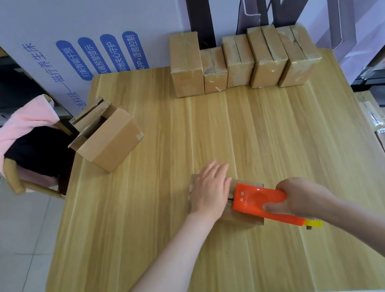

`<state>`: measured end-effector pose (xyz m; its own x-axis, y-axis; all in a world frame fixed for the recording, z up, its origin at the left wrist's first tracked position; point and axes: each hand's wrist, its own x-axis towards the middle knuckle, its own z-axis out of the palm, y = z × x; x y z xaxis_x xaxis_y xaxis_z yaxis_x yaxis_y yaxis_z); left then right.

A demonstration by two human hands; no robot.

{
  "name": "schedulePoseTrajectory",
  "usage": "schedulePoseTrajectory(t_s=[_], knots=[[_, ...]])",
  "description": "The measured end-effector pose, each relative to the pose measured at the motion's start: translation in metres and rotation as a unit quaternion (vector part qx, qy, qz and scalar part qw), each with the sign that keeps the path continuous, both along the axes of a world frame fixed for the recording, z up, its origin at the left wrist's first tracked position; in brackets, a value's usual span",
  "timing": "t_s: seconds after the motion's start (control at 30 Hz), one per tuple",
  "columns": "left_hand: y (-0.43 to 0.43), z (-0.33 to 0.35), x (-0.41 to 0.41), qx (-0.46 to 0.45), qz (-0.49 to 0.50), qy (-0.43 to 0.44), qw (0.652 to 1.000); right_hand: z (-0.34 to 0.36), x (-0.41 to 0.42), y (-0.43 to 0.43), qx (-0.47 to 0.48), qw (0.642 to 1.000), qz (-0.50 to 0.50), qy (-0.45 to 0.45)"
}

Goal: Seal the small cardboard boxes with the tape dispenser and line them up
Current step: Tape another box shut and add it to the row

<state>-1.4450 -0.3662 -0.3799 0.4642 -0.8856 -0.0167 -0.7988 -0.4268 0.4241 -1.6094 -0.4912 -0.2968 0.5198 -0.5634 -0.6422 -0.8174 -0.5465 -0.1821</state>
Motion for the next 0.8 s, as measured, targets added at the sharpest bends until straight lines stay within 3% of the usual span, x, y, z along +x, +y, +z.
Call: schedulePoseTrajectory(t_s=[0.23,0.57,0.8], knots=[[-0.006,-0.018,-0.005,0.055,-0.006,-0.093,0.994,-0.002,-0.006,-0.004,0.024,0.999,-0.001,-0.027],[-0.007,-0.015,-0.004,0.079,0.006,-0.109,0.991,-0.015,-0.039,-0.029,0.129,0.984,-0.019,-0.122],[-0.008,-0.016,-0.006,0.081,0.004,-0.126,0.989,-0.019,-0.109,-0.062,0.124,0.986,-0.058,-0.093]])
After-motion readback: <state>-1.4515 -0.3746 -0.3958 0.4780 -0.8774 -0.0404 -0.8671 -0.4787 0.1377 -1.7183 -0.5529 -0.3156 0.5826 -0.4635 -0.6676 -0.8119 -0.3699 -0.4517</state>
